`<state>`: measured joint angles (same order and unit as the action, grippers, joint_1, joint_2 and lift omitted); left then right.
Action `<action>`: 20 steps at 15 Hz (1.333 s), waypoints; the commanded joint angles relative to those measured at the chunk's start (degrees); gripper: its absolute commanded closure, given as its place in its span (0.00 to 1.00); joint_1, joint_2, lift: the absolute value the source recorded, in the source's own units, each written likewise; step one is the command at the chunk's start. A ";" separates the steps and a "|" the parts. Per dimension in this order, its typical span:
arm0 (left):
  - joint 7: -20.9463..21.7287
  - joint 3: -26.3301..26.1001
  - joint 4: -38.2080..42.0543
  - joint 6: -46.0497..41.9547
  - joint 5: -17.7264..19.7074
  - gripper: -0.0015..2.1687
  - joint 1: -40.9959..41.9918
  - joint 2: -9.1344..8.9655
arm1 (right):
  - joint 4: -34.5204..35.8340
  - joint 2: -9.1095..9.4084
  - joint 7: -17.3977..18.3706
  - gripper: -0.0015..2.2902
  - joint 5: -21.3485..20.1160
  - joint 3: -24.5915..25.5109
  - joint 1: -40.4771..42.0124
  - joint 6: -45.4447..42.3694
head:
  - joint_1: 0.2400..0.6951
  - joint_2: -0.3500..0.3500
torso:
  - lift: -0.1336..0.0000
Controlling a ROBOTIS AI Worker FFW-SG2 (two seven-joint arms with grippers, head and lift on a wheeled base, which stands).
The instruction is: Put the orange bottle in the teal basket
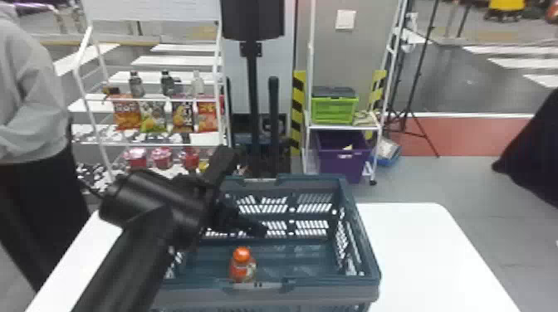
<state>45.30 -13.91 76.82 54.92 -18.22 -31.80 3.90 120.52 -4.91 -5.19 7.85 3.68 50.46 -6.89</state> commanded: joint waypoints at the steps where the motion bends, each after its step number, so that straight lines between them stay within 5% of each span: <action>1: 0.13 6.70 8.34 3.23 1.52 0.07 3.41 -1.18 | 0.24 0.25 0.01 0.06 -0.03 0.36 0.16 0.00 | 0.57 0.50 | 1.00; 5: 0.31 18.13 25.48 7.62 6.88 0.07 13.69 -3.64 | 0.68 0.25 0.01 0.06 -0.38 0.45 0.43 0.00 | 0.57 0.50 | 1.00; 11: -1.97 36.06 54.31 3.93 28.77 0.07 41.64 -4.05 | 1.56 -0.72 0.01 0.06 -0.03 0.63 0.25 0.35 | 0.57 0.50 | 1.00; 15: -3.03 39.49 59.41 -20.33 35.18 0.07 60.10 -4.05 | 2.09 -2.04 -0.17 0.06 0.41 -0.34 -0.01 0.35 | 0.57 0.50 | 1.00; 20: -8.48 34.39 50.27 -55.13 31.75 0.07 73.81 -4.05 | 3.06 -4.50 -0.26 0.06 0.59 -1.83 -0.10 0.35 | 0.57 0.50 | 1.00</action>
<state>37.78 22.51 130.04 9.66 15.40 39.06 0.00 123.38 -8.74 -5.45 8.39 2.06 50.35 -6.54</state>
